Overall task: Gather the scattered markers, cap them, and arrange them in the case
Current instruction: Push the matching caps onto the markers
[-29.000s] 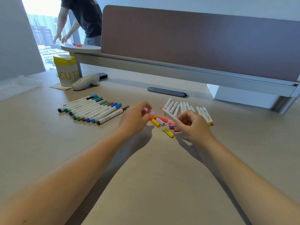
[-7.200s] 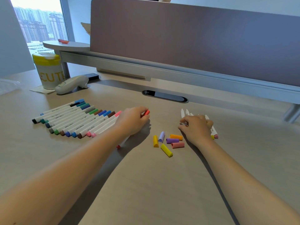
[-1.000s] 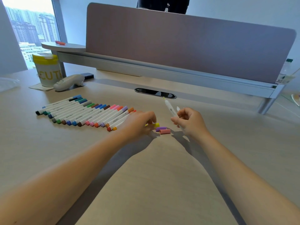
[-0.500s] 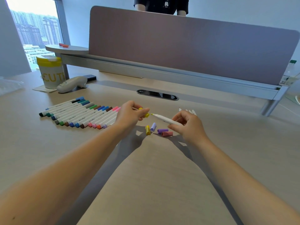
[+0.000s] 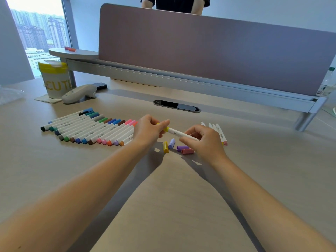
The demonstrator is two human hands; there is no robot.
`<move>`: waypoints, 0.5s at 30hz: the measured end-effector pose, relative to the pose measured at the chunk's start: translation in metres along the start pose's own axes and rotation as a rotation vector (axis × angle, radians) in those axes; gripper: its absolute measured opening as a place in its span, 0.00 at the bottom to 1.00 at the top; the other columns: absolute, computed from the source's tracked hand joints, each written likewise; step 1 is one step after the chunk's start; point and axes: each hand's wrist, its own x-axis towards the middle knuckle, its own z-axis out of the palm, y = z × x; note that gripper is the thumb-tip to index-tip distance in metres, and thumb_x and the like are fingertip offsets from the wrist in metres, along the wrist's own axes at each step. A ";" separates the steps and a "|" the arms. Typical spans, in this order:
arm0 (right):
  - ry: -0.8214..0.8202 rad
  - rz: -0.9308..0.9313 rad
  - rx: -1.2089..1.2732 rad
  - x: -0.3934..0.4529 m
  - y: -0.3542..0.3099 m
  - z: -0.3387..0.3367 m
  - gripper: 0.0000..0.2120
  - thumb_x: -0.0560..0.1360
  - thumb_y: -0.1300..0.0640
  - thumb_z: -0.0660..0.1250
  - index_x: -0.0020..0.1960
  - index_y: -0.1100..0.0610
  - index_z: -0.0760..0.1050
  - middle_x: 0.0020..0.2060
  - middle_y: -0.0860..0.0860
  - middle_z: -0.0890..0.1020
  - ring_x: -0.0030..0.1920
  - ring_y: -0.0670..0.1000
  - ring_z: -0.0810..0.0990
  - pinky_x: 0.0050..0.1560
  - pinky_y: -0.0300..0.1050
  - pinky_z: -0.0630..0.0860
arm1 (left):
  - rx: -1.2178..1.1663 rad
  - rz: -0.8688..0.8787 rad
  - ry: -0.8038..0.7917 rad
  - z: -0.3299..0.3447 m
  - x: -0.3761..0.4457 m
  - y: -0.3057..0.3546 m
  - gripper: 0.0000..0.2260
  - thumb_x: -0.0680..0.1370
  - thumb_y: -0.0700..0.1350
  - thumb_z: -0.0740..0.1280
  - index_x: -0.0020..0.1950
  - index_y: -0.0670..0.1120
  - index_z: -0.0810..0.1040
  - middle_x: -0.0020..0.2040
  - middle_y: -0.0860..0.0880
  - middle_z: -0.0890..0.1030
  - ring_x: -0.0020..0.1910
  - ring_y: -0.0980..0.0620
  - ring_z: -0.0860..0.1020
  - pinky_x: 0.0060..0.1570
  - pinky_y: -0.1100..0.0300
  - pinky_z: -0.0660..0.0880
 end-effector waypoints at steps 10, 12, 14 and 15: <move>0.054 -0.016 -0.037 0.007 -0.006 0.008 0.07 0.75 0.56 0.65 0.45 0.61 0.75 0.32 0.46 0.71 0.31 0.43 0.71 0.30 0.28 0.65 | 0.027 0.023 -0.038 0.007 0.002 0.006 0.06 0.76 0.45 0.65 0.43 0.45 0.70 0.37 0.48 0.75 0.33 0.56 0.75 0.34 0.68 0.72; 0.075 -0.012 -0.020 0.008 -0.006 0.010 0.07 0.75 0.57 0.64 0.47 0.61 0.75 0.34 0.47 0.72 0.32 0.44 0.72 0.32 0.30 0.67 | -0.002 0.024 -0.085 0.008 0.000 0.008 0.10 0.75 0.45 0.66 0.53 0.43 0.69 0.41 0.47 0.76 0.35 0.56 0.76 0.37 0.67 0.74; 0.041 -0.018 0.016 0.007 -0.009 0.012 0.06 0.76 0.57 0.63 0.48 0.60 0.74 0.33 0.46 0.72 0.34 0.46 0.73 0.35 0.35 0.73 | -0.033 -0.001 -0.103 0.008 -0.001 0.011 0.17 0.75 0.44 0.66 0.61 0.42 0.66 0.44 0.45 0.77 0.37 0.54 0.77 0.39 0.64 0.75; 0.003 -0.016 0.049 0.005 -0.010 0.013 0.05 0.76 0.57 0.63 0.48 0.59 0.74 0.33 0.45 0.72 0.36 0.47 0.75 0.38 0.39 0.76 | -0.052 -0.015 -0.102 0.007 0.000 0.011 0.19 0.75 0.44 0.66 0.64 0.42 0.65 0.43 0.45 0.77 0.37 0.54 0.77 0.40 0.64 0.76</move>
